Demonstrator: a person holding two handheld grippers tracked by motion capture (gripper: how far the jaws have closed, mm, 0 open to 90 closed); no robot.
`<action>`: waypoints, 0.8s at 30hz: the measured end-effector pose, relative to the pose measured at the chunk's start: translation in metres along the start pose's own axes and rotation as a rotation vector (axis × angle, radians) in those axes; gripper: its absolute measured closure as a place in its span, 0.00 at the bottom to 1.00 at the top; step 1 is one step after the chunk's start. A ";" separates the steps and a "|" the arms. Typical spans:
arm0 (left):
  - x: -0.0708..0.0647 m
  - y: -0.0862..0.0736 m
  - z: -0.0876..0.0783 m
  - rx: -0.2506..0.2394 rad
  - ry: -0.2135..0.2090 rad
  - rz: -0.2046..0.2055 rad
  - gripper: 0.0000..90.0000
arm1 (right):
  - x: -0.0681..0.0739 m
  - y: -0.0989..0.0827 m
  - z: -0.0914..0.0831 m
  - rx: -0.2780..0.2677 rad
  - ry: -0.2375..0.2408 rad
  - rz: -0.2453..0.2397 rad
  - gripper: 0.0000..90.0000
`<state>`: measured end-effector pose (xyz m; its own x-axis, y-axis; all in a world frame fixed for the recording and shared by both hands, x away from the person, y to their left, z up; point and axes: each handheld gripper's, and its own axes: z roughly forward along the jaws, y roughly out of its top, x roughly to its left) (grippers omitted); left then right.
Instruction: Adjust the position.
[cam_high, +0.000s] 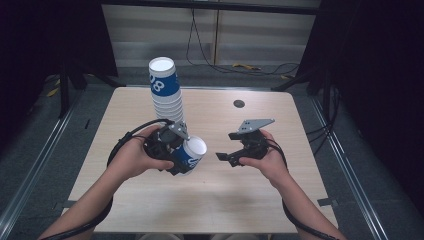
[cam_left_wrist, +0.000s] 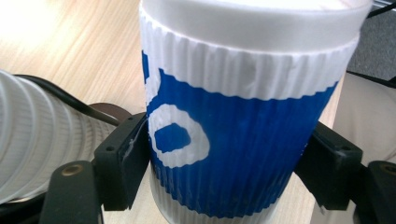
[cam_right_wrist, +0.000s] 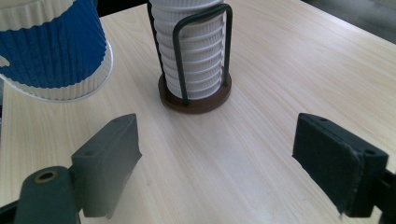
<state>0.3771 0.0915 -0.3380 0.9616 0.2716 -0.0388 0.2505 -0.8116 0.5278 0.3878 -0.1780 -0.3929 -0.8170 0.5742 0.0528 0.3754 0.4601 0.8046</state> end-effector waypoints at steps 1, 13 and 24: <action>0.000 0.001 0.001 0.003 0.003 0.003 0.28 | 0.000 -0.001 0.000 0.002 0.002 0.002 0.16; 0.000 0.004 0.007 0.048 -0.002 0.019 0.28 | 0.001 -0.007 0.000 0.001 0.009 0.004 0.16; 0.001 0.006 0.011 0.110 0.007 0.025 0.29 | 0.001 -0.012 -0.002 0.013 0.014 -0.006 0.16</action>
<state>0.3811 0.0818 -0.3443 0.9670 0.2538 -0.0211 0.2378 -0.8700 0.4319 0.3818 -0.1846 -0.4018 -0.8255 0.5616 0.0564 0.3757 0.4721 0.7975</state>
